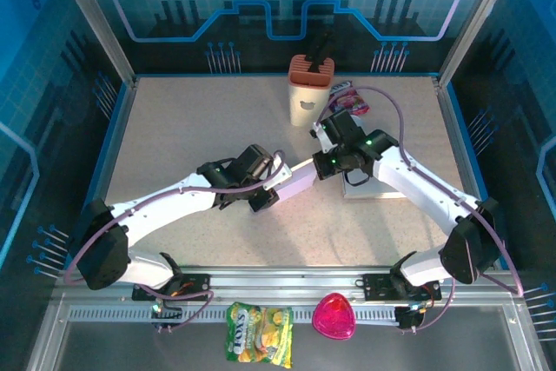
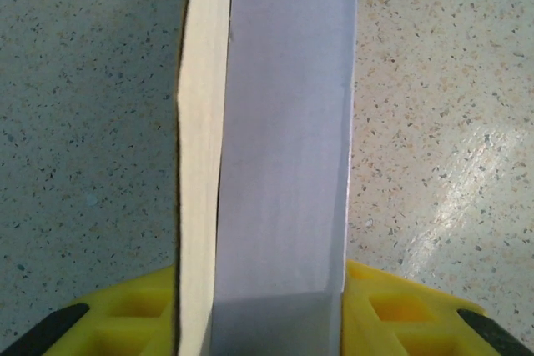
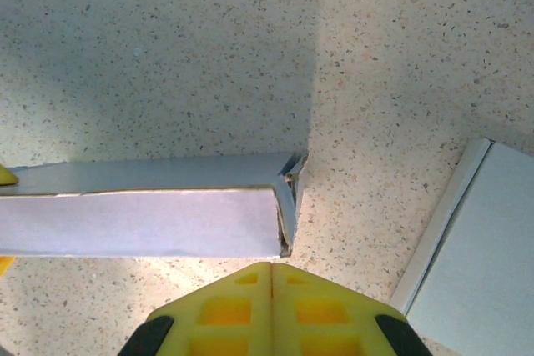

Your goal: Fold the paper box

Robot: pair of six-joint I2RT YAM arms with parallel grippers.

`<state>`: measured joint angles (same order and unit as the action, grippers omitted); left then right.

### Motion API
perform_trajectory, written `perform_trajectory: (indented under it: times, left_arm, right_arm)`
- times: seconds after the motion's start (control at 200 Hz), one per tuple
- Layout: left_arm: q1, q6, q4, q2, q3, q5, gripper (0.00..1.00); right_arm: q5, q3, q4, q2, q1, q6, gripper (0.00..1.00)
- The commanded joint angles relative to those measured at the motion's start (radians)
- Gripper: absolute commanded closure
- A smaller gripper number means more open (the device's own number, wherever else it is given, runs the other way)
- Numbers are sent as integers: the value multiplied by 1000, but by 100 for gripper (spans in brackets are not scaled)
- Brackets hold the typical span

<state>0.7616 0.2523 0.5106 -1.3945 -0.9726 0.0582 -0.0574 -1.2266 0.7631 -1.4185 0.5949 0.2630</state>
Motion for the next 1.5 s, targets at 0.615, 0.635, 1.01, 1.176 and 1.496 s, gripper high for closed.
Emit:
perform_trajectory:
  times: [0.615, 0.635, 1.01, 1.176, 1.496]
  left_arm:
    - [-11, -18, 51, -31, -3, -14, 70]
    - [-11, -18, 50, -31, -2, -13, 70]
    - [-10, -17, 48, -40, -2, -18, 70]
    - [-11, -16, 49, -41, -3, -18, 70]
    - [-11, -17, 48, -41, -3, -18, 70]
  right_arm:
    - [282, 54, -177, -3, -127, -181, 69]
    - [281, 57, -183, -7, -127, -180, 69]
    - [244, 67, -194, -40, -123, -182, 73]
    - [226, 77, -203, -45, -117, -187, 75]
    - [205, 82, -211, -56, -108, -185, 80]
